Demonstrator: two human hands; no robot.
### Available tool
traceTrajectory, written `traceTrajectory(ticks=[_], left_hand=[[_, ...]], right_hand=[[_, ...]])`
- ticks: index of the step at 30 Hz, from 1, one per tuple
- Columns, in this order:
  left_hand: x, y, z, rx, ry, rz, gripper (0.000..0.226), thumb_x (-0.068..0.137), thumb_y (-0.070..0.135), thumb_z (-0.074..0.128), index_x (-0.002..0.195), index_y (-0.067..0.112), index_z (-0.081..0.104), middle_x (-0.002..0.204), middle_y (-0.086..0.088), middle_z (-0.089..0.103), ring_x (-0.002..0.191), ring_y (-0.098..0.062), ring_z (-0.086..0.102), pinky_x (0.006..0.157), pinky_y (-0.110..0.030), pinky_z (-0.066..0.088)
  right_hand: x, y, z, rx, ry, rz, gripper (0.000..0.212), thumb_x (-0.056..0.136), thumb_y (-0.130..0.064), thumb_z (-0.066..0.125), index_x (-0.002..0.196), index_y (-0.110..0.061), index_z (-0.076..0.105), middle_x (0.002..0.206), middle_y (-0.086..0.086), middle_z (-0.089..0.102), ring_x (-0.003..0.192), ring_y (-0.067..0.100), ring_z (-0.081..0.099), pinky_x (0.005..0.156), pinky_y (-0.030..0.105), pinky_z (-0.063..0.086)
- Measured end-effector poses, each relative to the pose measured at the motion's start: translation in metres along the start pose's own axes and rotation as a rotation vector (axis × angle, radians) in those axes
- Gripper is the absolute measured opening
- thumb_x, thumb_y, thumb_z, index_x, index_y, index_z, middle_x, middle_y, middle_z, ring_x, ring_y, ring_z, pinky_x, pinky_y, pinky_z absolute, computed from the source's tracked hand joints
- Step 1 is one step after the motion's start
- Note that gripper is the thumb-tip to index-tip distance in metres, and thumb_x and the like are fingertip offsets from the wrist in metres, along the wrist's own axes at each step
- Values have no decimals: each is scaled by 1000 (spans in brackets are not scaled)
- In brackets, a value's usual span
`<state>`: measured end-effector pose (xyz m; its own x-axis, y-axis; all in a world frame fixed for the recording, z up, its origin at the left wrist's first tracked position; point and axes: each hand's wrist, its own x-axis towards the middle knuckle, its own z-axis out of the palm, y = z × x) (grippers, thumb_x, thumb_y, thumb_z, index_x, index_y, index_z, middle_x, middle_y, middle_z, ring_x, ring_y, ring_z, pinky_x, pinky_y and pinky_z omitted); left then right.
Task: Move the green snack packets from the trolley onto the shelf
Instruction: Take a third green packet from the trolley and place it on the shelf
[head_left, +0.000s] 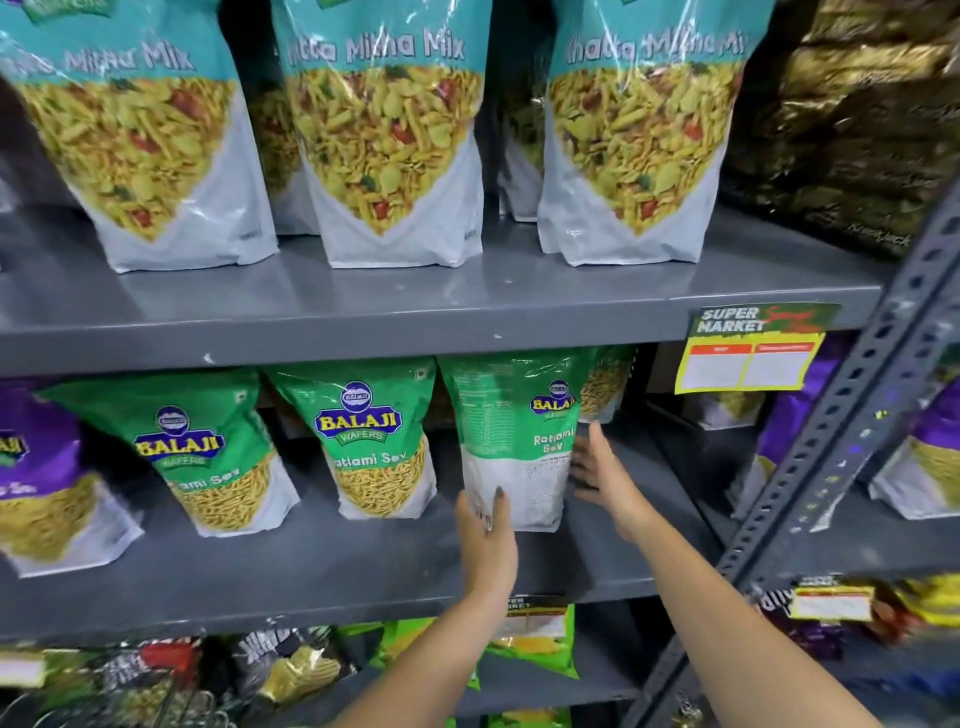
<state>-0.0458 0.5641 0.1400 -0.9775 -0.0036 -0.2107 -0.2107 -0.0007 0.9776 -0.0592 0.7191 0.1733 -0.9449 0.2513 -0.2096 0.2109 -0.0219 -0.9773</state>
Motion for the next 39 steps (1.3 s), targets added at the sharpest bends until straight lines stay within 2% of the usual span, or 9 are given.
traceTrajectory(ticks=[6, 14, 20, 23, 25, 30, 32, 36, 39], left_hand=[[24, 13, 2, 116, -104, -95, 66, 96, 49, 34, 149, 12, 20, 158, -6, 24, 144, -23, 28, 114, -36, 26], [64, 40, -13, 191, -257, -174, 52, 96, 51, 32, 140, 25, 42, 150, 2, 41, 137, -22, 38, 111, -39, 31], [24, 2, -1, 180, 295, 48, 29, 87, 12, 55, 116, 10, 61, 120, -11, 61, 116, -32, 54, 99, -40, 43], [13, -23, 7, 165, 144, 103, 52, 74, 2, 57, 124, 15, 55, 121, -4, 58, 117, -23, 53, 103, -41, 44], [13, -31, 8, 159, -8, 133, 76, 68, 3, 61, 138, 26, 39, 134, 6, 51, 124, -13, 50, 107, -37, 43], [39, -41, -2, 303, -173, 155, 135, 46, 22, 82, 144, 49, -8, 142, 22, 35, 135, -12, 39, 110, -41, 40], [57, -36, -3, 328, -184, 191, 138, 40, 38, 87, 144, 50, -4, 142, 20, 37, 137, -16, 40, 112, -45, 38], [85, -33, -2, 86, -253, 144, 130, 21, 64, 86, 134, 29, 34, 139, -10, 51, 121, -33, 56, 101, -60, 45], [84, -23, -8, 61, -225, 161, 119, 23, 42, 95, 123, 26, 33, 124, 5, 54, 113, -11, 59, 92, -32, 53]], right_hand=[[-9, 23, 6, -6, 69, -21, 57, 96, -53, 20, 116, -20, 62, 116, 1, 63, 103, 16, 60, 87, 29, 45], [6, 20, -6, -80, 165, -104, 38, 97, -35, 41, 76, -18, 67, 81, 2, 71, 83, 21, 66, 65, 25, 48], [54, 4, 3, 89, 125, 3, 37, 97, -43, 35, 92, -22, 66, 92, 1, 73, 78, 10, 69, 77, 31, 55], [53, 10, 18, 156, 103, 35, 39, 97, -39, 36, 76, -24, 65, 67, -7, 72, 56, 5, 67, 55, 22, 49], [46, 16, 27, 163, 126, 62, 42, 97, -40, 36, 71, -24, 64, 64, -8, 72, 62, 10, 65, 62, 26, 48], [21, 41, 46, 142, 224, -40, 45, 93, -51, 33, 108, -22, 64, 114, 4, 68, 104, 17, 62, 96, 38, 47], [4, 44, 56, 66, 307, -149, 42, 95, -43, 34, 118, -16, 56, 120, 8, 62, 110, 21, 57, 95, 38, 45], [-17, 44, 66, -108, 346, -210, 53, 87, -47, 36, 130, -16, 47, 131, 11, 54, 121, 24, 50, 105, 46, 40], [-14, 19, 44, -45, 416, -158, 49, 95, -32, 43, 138, -10, 36, 138, 11, 48, 123, 21, 47, 106, 36, 36]])
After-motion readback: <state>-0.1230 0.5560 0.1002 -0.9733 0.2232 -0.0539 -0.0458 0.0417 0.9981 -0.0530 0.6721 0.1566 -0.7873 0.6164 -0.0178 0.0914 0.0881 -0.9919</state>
